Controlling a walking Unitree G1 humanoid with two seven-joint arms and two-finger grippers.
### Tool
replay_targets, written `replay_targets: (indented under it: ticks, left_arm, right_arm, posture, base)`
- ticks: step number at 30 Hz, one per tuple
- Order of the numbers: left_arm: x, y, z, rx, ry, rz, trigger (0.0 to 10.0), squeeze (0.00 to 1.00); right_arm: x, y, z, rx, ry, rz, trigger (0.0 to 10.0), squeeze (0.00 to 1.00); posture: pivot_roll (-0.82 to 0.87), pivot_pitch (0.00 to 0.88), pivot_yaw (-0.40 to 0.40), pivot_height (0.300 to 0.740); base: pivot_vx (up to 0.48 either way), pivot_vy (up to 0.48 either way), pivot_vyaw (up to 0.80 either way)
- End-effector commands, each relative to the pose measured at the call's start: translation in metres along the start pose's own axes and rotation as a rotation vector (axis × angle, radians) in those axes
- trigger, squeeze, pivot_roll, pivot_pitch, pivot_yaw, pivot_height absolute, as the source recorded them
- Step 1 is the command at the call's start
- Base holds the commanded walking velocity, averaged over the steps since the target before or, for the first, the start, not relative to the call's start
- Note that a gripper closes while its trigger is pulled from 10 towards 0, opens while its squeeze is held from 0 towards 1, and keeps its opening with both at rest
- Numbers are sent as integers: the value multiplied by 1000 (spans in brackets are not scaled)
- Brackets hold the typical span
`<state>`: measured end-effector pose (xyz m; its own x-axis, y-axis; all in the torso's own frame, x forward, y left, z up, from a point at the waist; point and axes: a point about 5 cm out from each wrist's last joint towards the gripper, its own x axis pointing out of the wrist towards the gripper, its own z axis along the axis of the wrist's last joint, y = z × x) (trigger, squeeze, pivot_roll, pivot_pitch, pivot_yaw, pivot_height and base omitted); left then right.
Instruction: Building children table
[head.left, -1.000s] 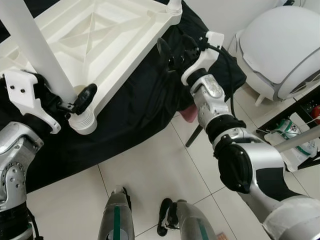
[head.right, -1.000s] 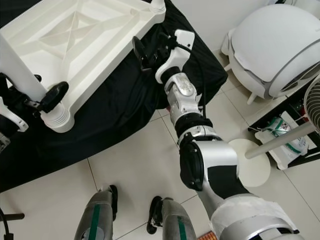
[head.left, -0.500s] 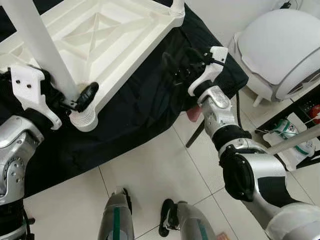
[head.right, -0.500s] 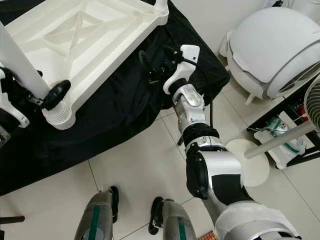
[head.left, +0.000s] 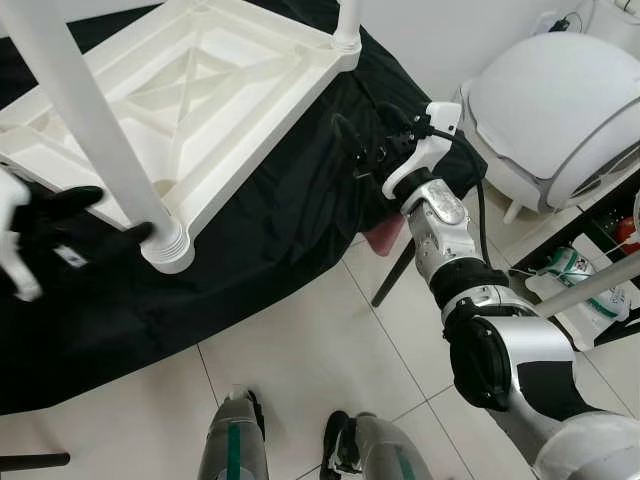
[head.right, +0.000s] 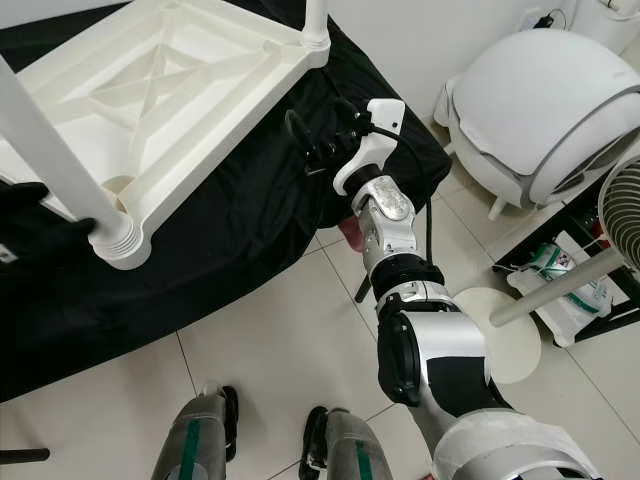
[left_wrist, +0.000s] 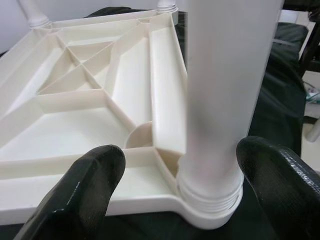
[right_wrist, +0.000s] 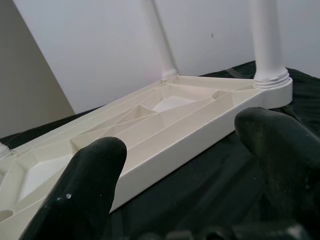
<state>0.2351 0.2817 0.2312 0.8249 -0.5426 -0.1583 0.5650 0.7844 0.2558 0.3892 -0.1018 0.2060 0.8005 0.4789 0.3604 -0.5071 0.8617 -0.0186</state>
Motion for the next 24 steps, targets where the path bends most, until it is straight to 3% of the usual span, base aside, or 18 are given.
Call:
replay_targets:
  ticks: [1, 4, 7, 9, 11, 12, 14, 15, 18, 24]
  left_arm:
    - [-12, 15, -9, 44, 87, 27, 10000, 0]
    - [-19, 36, -16, 107, 153, 124, 10000, 0]
    - [-18, 44, -19, 141, 183, 164, 10000, 0]
    - [-6, 52, -26, 248, 243, 227, 10000, 0]
    - [1, 54, -27, 289, 252, 247, 10000, 0]
    - [1, 54, -27, 289, 252, 247, 10000, 0]
    - [20, 57, -29, 336, 249, 261, 10000, 0]
    - [20, 57, -29, 336, 249, 261, 10000, 0]
    - [45, 58, -29, 416, 240, 237, 10000, 0]
    - [63, 59, -28, 459, 228, 186, 10000, 0]
  right_arm:
    - [-2, 1, -3, 5, 7, 4, 10000, 0]
    - [-1, 3, -3, 6, 6, 10, 10000, 0]
    - [-1, 4, -3, 7, 6, 12, 10000, 0]
    - [0, 5, -2, 10, 1, 13, 10000, 0]
    - [1, 6, -2, 14, -2, 12, 10000, 0]
    - [1, 6, -2, 14, -2, 12, 10000, 0]
    - [0, 10, -4, 26, -7, 21, 10000, 0]
    - [0, 10, -4, 26, -7, 21, 10000, 0]
    - [-5, 21, -9, 55, -11, 64, 10000, 0]
    - [-14, 36, -15, 61, -5, 131, 10000, 0]
  posture:
    - [127, 68, -22, 740]
    - [128, 65, -23, 740]
    - [129, 62, -24, 740]
    - [130, 59, -27, 740]
    - [130, 59, -27, 740]
    - [130, 59, -27, 740]
    - [128, 57, -27, 740]
    - [128, 57, -27, 740]
    - [123, 57, -23, 740]
    - [107, 59, -18, 740]
  base:
    - [0, 0, 0]
    - [0, 0, 0]
    - [0, 0, 0]
    - [0, 0, 0]
    - [0, 0, 0]
    - [0, 0, 0]
    - [0, 0, 0]
    - [0, 0, 0]
    - [0, 0, 0]
    - [0, 0, 0]
